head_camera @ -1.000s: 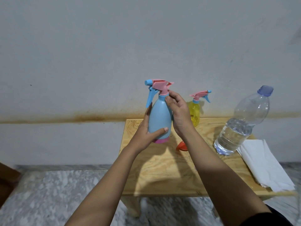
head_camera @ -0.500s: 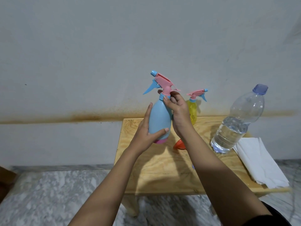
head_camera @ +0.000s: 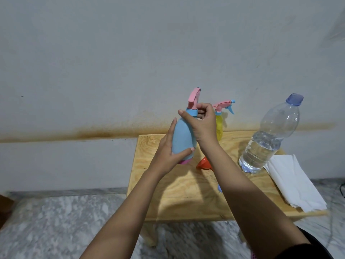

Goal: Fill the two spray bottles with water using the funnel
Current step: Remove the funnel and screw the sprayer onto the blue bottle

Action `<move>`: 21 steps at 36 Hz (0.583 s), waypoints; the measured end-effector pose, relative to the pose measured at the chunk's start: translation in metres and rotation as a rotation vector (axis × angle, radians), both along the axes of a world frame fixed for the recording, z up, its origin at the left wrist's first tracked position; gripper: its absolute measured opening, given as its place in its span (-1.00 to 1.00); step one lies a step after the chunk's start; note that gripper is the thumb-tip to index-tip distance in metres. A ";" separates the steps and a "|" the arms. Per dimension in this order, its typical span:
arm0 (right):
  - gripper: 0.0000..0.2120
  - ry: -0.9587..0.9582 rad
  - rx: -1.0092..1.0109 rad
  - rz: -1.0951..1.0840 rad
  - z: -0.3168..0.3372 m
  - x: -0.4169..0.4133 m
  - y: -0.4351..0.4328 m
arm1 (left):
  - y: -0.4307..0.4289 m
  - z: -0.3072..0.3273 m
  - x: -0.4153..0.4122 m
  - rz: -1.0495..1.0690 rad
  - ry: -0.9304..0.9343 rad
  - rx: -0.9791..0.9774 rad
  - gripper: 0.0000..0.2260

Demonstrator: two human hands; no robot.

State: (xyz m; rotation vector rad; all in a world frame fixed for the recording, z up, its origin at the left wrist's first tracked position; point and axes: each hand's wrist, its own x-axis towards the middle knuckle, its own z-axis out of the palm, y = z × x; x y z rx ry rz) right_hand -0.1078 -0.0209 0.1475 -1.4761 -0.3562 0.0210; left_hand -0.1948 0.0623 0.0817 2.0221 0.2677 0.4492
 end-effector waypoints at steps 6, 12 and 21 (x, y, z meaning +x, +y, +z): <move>-0.79 0.045 0.037 0.107 0.000 -0.002 0.001 | 0.001 0.002 0.004 0.005 -0.045 -0.032 -0.16; -0.78 -0.004 0.118 0.132 -0.001 -0.004 0.002 | 0.004 0.002 0.006 0.015 -0.083 -0.029 -0.15; -0.69 -0.109 0.116 0.047 0.005 -0.003 0.010 | 0.006 0.003 0.008 0.037 -0.110 -0.027 -0.16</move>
